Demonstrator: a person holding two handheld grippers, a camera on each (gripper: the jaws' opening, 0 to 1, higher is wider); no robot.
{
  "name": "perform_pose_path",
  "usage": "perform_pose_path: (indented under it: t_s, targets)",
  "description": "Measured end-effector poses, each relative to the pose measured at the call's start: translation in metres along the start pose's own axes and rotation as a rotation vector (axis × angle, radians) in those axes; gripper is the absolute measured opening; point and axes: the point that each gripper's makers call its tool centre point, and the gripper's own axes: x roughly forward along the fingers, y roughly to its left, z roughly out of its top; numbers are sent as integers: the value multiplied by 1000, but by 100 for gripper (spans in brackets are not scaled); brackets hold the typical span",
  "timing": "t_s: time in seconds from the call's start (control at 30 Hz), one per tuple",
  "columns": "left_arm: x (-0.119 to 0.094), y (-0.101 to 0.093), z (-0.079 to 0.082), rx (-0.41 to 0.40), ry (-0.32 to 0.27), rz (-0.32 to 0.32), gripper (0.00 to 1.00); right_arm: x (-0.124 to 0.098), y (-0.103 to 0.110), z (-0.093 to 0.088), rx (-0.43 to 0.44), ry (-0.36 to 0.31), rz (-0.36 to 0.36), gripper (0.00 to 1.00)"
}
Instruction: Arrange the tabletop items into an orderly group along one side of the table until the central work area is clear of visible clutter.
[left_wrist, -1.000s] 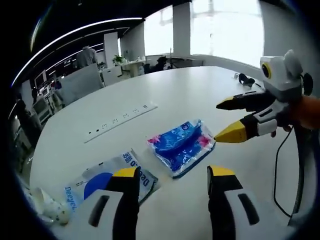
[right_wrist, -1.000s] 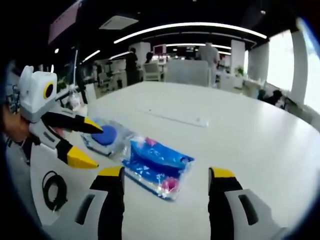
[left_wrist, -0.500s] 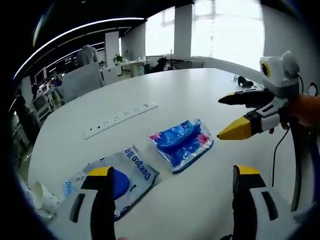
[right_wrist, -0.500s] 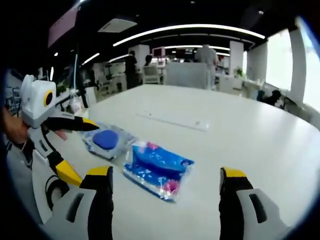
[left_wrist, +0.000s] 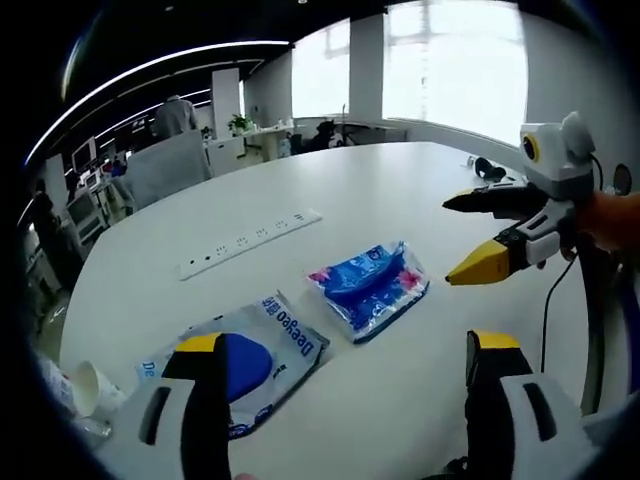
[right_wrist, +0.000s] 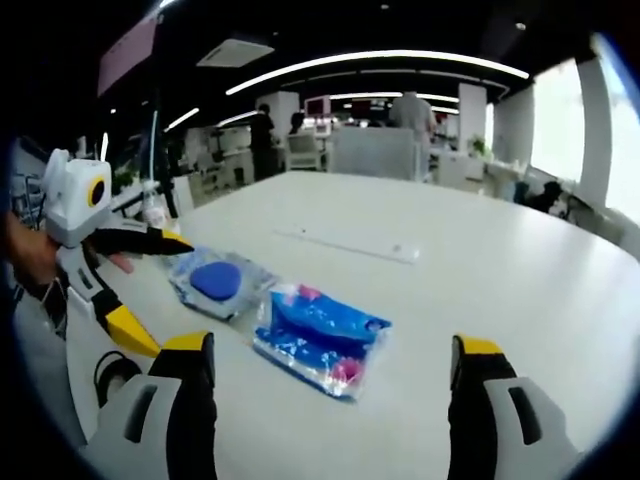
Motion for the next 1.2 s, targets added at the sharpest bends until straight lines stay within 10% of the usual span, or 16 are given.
perform_pose_path:
  t_s: [1.2]
  targets:
    - [-44,-2,-15,34,-59,-36,93,-14,36,10,-47,-52,73,90]
